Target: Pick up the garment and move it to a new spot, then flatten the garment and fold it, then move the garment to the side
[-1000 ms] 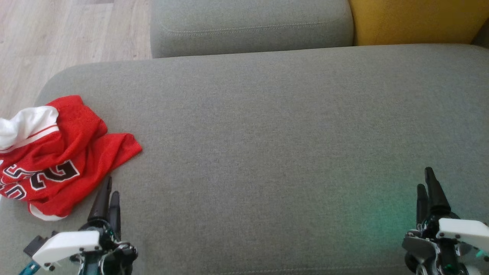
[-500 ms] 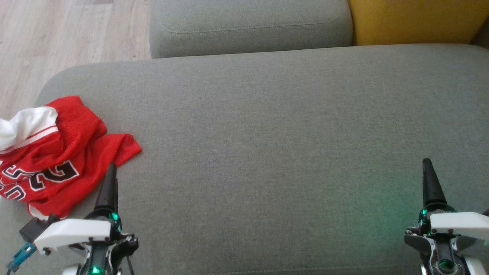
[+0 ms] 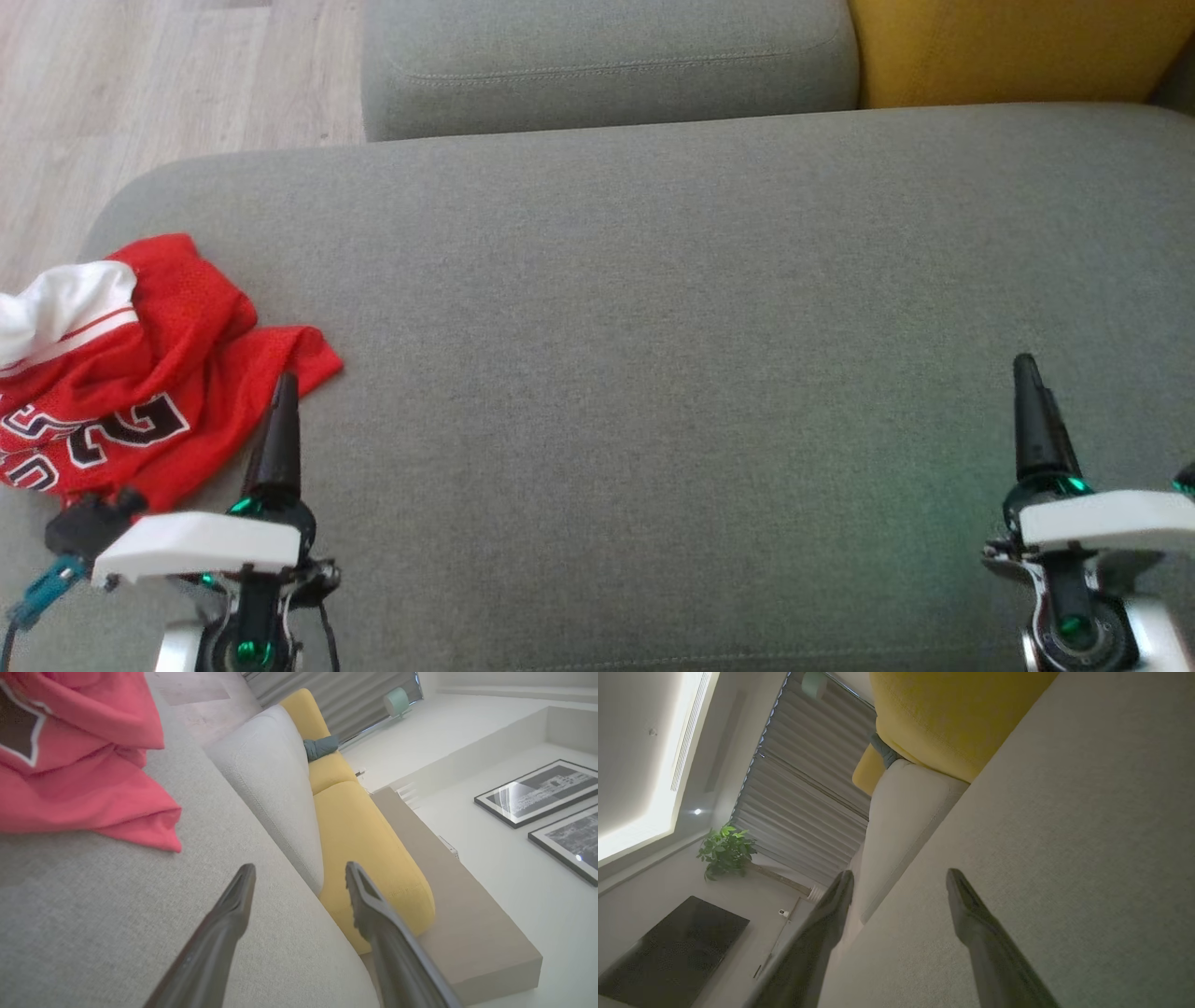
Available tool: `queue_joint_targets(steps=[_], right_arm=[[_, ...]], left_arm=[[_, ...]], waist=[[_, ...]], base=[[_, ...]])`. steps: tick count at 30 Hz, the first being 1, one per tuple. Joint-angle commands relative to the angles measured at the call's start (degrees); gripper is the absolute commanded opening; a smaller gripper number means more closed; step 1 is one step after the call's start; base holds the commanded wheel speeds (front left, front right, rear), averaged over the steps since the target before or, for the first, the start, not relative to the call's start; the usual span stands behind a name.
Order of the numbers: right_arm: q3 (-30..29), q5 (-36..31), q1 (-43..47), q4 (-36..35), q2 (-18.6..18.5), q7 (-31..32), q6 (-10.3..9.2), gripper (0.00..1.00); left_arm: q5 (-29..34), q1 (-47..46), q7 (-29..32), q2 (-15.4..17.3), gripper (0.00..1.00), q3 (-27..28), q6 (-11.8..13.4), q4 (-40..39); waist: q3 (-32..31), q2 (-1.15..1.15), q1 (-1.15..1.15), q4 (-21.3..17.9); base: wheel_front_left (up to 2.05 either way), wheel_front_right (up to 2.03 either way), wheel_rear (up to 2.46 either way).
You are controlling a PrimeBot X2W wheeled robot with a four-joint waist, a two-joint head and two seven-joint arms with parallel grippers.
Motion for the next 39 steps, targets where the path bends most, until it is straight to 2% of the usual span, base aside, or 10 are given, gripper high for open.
queue_joint_targets(steps=[1, 19, 39], right_arm=[[0.95, -2.73, -3.14, -2.87, -1.44, -0.74, -0.02, 1.00], [4.19, -16.96, -2.83, -5.03, -2.09, -2.24, -0.03, 1.00], [6.74, -33.15, -1.72, -5.47, -1.80, -4.79, -0.04, 1.00]], left_arm=[[2.46, -3.13, -0.82, 1.13, 1.00, 0.15, 0.04, -2.71], [18.38, -2.91, -3.67, 1.93, 1.00, -1.83, 1.12, -5.00], [34.79, -2.22, -7.02, 4.18, 1.00, -5.64, 4.50, -5.56]], waist=[[0.04, 0.00, 0.00, 0.00], [0.28, 0.00, 0.00, 0.05], [0.39, 0.00, 0.00, -0.11]], base=[[0.00, 0.00, 0.00], [0.00, 0.00, 0.00], [0.00, 0.00, 0.00]])
